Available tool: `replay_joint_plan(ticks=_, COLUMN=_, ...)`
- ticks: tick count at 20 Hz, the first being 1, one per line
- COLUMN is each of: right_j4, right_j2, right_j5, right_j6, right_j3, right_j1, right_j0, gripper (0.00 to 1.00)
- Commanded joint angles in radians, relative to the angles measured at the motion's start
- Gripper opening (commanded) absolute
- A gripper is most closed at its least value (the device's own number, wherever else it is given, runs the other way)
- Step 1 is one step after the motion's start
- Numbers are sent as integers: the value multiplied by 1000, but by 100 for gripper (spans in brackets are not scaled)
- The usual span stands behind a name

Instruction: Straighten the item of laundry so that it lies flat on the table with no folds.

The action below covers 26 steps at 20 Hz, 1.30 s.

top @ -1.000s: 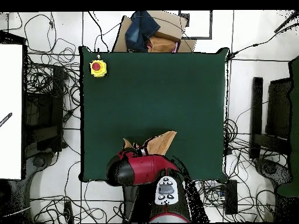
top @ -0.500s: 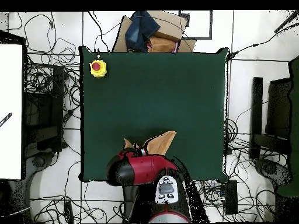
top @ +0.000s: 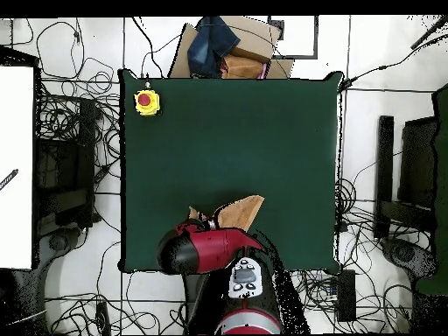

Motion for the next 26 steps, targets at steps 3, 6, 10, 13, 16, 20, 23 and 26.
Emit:
replay_joint_plan(ticks=3, right_j4=79, right_j2=32, right_j5=159, right_j6=149, right_j3=-152, right_j1=19, right_j0=63, gripper=0)
replay_joint_plan(ticks=6, right_j4=90, right_j2=20, right_j5=166, right_j6=163, right_j3=-164, right_j1=25, right_j0=81, gripper=0)
replay_joint_plan(ticks=10, right_j4=96, right_j2=23, right_j5=177, right_j6=166, right_j3=-165, right_j1=21, right_j0=89, gripper=0)
replay_joint_plan(ticks=13, right_j4=100, right_j2=25, right_j5=171, right_j6=166, right_j3=-166, right_j1=23, right_j0=91, gripper=0)
replay_joint_plan(ticks=16, right_j4=101, right_j2=24, right_j5=160, right_j6=167, right_j3=-159, right_j1=22, right_j0=87, gripper=0)
replay_joint_plan(ticks=20, right_j4=94, right_j2=4, right_j5=131, right_j6=177, right_j3=-160, right_j1=41, right_j0=94, gripper=0)
replay_joint_plan(ticks=23, right_j4=90, right_j2=8, right_j5=108, right_j6=180, right_j3=-148, right_j1=45, right_j0=84, gripper=0)
replay_joint_plan(ticks=26, right_j4=88, right_j2=18, right_j5=96, right_j6=178, right_j3=-136, right_j1=46, right_j0=76, gripper=0)
